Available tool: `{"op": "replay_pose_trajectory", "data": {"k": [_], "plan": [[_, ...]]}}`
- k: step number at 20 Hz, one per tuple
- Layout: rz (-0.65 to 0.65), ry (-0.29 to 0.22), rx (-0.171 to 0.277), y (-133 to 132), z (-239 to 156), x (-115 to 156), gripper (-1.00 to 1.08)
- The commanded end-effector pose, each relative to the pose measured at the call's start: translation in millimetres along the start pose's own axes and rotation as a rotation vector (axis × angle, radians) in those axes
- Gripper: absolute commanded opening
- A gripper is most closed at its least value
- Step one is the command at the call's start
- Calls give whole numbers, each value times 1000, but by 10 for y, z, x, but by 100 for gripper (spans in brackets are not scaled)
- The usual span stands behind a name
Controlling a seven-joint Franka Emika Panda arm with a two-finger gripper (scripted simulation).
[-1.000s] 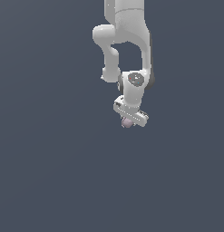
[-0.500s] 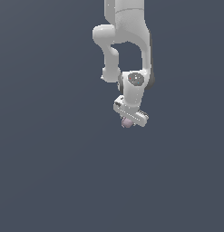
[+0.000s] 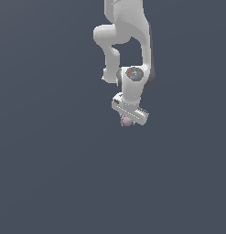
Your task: Pick up the object and move it to a goal position.
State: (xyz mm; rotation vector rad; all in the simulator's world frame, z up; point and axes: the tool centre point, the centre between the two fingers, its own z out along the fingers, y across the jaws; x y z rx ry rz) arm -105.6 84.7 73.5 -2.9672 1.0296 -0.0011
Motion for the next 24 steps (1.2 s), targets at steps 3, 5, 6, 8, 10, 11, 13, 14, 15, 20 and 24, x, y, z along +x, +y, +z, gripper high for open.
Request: {"op": "replay_pose_trajectory", "data": {"k": [3, 5, 6, 8, 10, 11, 13, 14, 15, 20, 24], "plan": [[1, 0, 1, 96, -293, 121, -100], [1, 0, 1, 149, -455, 186, -100], [1, 0, 1, 177, -543, 221, -100], [1, 0, 1, 239, -731, 299, -100], [1, 0, 1, 305, -935, 381, -100], [1, 0, 1, 337, -1037, 422, -100], [2, -1, 1, 403, -1237, 507, -100], [2, -1, 1, 435, -1338, 547, -100], [2, -1, 1, 467, -1438, 588, -100], [2, -1, 1, 624, -1933, 795, -100], [2, -1, 1, 747, -2330, 961, -100]]}}
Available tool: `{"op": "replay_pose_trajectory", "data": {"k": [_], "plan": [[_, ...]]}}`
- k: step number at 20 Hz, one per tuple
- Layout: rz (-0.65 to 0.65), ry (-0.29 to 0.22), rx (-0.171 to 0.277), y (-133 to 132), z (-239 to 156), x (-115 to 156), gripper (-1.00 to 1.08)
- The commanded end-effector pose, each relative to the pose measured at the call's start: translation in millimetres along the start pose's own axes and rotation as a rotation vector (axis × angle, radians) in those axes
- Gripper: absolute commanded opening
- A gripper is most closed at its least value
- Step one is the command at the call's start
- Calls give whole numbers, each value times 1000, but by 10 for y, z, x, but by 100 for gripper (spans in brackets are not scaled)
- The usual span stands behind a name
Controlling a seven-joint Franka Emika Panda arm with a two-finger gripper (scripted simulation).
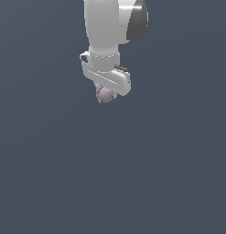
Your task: Pick up the object and move it to a goal position.
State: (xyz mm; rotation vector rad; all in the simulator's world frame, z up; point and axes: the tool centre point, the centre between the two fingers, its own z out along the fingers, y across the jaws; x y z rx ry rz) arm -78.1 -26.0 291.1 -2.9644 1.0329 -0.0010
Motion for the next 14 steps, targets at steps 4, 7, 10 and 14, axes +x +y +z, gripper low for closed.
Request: {"op": "replay_pose_trajectory", "data": {"k": [4, 7, 10, 14], "plan": [[0, -1, -1, 168, -548, 229, -100], [0, -1, -1, 253, -837, 357, -100], [0, 0, -2, 324, -1097, 473, -100], [-1, 0, -2, 404, -1399, 611, -100]]}}
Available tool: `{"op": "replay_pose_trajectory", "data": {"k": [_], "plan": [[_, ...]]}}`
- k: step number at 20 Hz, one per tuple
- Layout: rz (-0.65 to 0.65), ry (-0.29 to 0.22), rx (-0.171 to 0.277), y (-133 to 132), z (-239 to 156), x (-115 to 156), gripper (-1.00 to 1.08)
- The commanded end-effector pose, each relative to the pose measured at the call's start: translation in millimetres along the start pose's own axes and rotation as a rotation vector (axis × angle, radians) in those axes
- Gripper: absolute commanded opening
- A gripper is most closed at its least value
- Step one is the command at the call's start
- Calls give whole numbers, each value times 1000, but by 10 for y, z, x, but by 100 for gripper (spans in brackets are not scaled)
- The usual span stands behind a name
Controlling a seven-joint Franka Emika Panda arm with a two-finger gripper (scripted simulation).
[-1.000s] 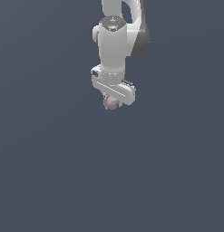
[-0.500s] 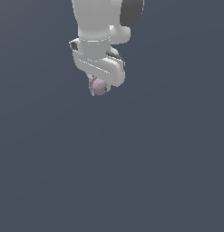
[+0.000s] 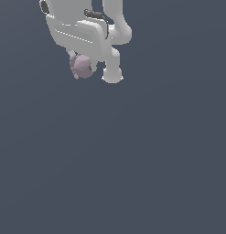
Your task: Pick up the object and move it to a goal position.
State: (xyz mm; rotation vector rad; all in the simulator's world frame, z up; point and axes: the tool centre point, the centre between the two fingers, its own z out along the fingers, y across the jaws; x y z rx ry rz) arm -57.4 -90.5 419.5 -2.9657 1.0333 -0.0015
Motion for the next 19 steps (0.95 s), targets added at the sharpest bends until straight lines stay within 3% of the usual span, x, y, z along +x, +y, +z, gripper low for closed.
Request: {"op": "replay_pose_trajectory", "data": {"k": [1, 9, 19], "plan": [[-1, -1, -1, 49, -177, 79, -100], [-2, 0, -1, 134, -527, 249, -100], [-2, 0, -1, 162, -656, 319, -100]]}}
